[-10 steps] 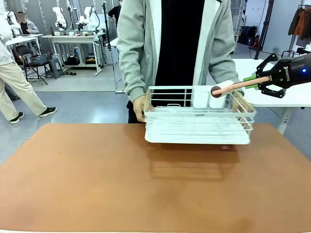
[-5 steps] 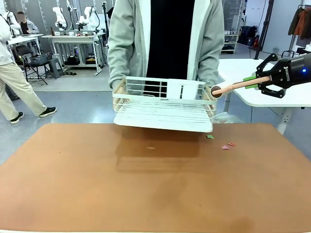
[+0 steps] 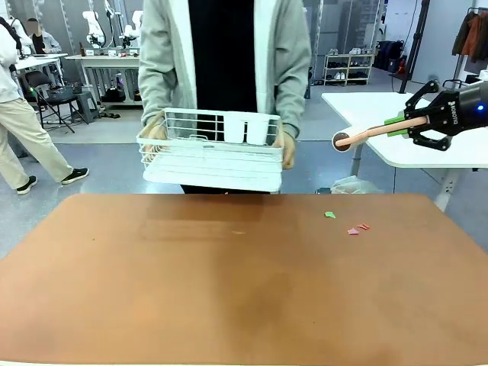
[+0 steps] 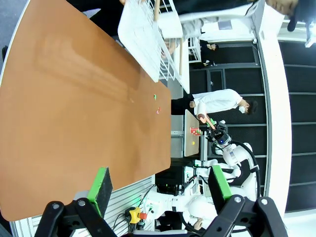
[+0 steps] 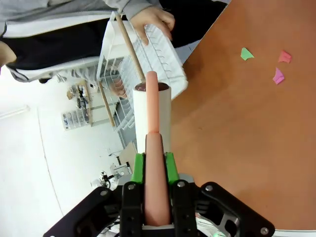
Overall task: Clean the table.
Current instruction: Clean the table with the Lint Roller when the human lifts the Dish drying rack.
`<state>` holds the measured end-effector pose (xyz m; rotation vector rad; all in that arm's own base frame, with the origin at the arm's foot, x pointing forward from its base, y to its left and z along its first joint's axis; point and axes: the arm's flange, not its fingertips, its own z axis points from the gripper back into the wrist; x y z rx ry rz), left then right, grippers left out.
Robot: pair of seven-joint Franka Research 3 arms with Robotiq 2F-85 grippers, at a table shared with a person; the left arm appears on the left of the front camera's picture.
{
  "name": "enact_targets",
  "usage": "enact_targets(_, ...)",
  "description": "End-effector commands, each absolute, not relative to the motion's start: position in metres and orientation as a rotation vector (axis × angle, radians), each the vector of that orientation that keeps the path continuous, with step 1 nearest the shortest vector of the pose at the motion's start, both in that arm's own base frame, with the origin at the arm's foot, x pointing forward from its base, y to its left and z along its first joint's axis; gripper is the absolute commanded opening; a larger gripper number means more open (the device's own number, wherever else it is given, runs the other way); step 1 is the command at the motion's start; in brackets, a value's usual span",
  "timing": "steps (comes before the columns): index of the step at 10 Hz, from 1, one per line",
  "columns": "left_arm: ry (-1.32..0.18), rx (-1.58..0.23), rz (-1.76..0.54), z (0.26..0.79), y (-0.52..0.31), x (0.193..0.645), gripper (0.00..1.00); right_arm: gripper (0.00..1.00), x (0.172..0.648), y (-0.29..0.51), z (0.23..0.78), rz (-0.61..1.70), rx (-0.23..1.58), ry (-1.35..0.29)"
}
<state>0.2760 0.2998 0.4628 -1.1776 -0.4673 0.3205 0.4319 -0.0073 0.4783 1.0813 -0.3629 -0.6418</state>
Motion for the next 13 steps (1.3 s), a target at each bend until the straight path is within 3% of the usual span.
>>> enact_targets(1,-0.489,-1.195,0.303,0.465,0.3,0.273,1.0,0.21,0.444,-0.036,0.519,-0.493,0.976,-0.363)
enact_targets(4,-0.489,-1.195,0.303,0.465,0.3,0.273,1.0,0.21,0.512,-0.055,0.544,-0.211,0.795,-0.165)
enact_targets(6,-0.489,-1.195,0.303,0.465,0.3,0.273,1.0,0.21,0.547,-0.062,0.523,-0.089,0.618,-0.082)
enact_targets(8,-0.489,-1.195,0.303,0.465,0.3,0.273,1.0,0.21,0.557,-0.066,0.489,0.038,0.504,-0.01)
enact_targets(11,-0.489,-1.195,0.303,0.465,0.3,0.273,1.0,0.21,0.549,-0.068,0.46,0.011,0.553,-0.058)
enact_targets(13,-0.489,-1.195,0.303,0.465,0.3,0.273,1.0,0.21,0.56,-0.067,0.466,0.031,0.522,0.013)
